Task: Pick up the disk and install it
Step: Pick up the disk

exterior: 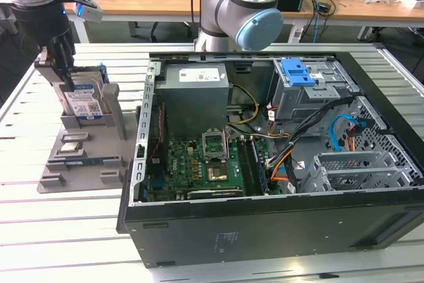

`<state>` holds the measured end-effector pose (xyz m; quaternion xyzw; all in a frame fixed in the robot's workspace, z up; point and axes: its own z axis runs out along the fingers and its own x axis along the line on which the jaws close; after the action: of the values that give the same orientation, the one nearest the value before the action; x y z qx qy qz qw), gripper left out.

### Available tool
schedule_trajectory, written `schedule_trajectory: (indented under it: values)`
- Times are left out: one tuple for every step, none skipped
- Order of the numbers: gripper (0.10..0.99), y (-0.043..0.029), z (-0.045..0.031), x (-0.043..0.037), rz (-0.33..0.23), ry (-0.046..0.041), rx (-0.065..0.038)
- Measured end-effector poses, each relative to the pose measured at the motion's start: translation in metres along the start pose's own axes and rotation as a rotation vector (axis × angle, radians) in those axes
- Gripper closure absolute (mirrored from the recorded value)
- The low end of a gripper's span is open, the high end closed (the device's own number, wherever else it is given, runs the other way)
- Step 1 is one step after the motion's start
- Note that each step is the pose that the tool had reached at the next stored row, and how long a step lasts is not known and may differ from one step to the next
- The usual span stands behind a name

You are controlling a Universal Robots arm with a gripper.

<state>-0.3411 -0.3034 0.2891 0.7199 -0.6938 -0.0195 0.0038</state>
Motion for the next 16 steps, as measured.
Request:
schedule_trajectory:
  values:
    - [0.627,0.0000,0.0000,-0.0001,0.000,-0.0004,0.000]
    - [0.690,0.0000,0.0000,-0.0001,0.000,-0.0002,0.000]
    - [0.722,0.0000,0.0000,-0.0001,0.000,-0.0002,0.000]
    - [0.722,0.0000,0.0000,-0.0001,0.000,-0.0001,0.000]
    - [0.722,0.0000,0.0000,-0.0001,0.000,-0.0001,0.000]
    - [0.722,0.0000,0.0000,-0.0001,0.000,-0.0001,0.000]
    - [0.722,0.0000,0.0000,-0.0001,0.000,-0.0002,0.000]
    - [0.722,0.0000,0.0000,-0.0001,0.000,-0.0001,0.000]
    - [0.722,0.0000,0.0000,-0.0001,0.000,-0.0001,0.000]
    - [0.722,0.0000,0.0000,-0.0001,0.000,-0.0001,0.000]
    - [0.722,0.0000,0.0000,-0.0001,0.000,-0.0001,0.000]
    - [0.722,0.0000,0.0000,-0.0001,0.000,-0.0002,0.000]
    - [0.722,0.0000,0.0000,-0.0001,0.000,-0.0001,0.000]
    - [0.722,0.0000,0.0000,-0.0001,0.000,-0.0001,0.000]
    - [0.722,0.0000,0.0001,-0.0001,0.000,-0.0001,0.000]
    - [0.722,0.0000,0.0000,-0.0001,0.000,-0.0001,0.000]
